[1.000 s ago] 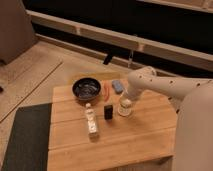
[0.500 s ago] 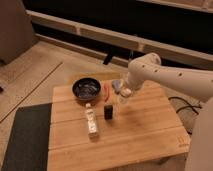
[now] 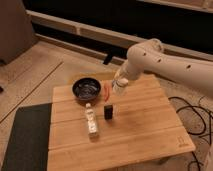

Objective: Place the ceramic cup over the eraser

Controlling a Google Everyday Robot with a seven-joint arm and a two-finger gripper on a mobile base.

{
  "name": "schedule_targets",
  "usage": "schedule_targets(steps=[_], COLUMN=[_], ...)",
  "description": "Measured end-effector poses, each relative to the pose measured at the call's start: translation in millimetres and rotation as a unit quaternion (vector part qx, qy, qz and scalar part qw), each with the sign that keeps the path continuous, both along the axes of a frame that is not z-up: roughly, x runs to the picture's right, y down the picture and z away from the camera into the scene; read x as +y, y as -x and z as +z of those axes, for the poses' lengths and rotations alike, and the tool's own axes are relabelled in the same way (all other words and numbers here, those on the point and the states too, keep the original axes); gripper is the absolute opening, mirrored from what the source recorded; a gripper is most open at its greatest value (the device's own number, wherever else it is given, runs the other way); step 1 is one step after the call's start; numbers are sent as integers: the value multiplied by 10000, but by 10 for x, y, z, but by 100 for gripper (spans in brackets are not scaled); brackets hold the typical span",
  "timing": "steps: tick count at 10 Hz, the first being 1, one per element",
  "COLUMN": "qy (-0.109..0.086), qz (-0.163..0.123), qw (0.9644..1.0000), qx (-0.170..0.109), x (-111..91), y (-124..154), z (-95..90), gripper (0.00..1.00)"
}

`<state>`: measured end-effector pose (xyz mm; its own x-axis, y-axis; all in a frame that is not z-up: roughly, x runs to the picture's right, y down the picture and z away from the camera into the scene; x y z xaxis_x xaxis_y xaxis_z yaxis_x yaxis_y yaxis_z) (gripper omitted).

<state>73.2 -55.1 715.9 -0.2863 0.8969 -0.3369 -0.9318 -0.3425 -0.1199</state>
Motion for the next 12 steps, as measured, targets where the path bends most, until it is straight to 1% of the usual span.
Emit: schedule_targets(steps=[2, 3, 6, 7, 8, 11, 12], qy=[11, 37, 110, 126, 158, 175, 210], qz=[-70, -93, -189, -236, -260, -258, -223], qw=[9996, 9990, 9973, 9972, 9976, 9989, 9992], qx=[-259, -436, -697, -692, -626, -346, -248], x=[65, 168, 433, 508, 586, 649, 684], y=[286, 461, 728, 743, 719, 573, 513], z=[-107, -163, -295, -323, -347, -422, -430], gripper=[0, 0, 0, 0, 0, 0, 0])
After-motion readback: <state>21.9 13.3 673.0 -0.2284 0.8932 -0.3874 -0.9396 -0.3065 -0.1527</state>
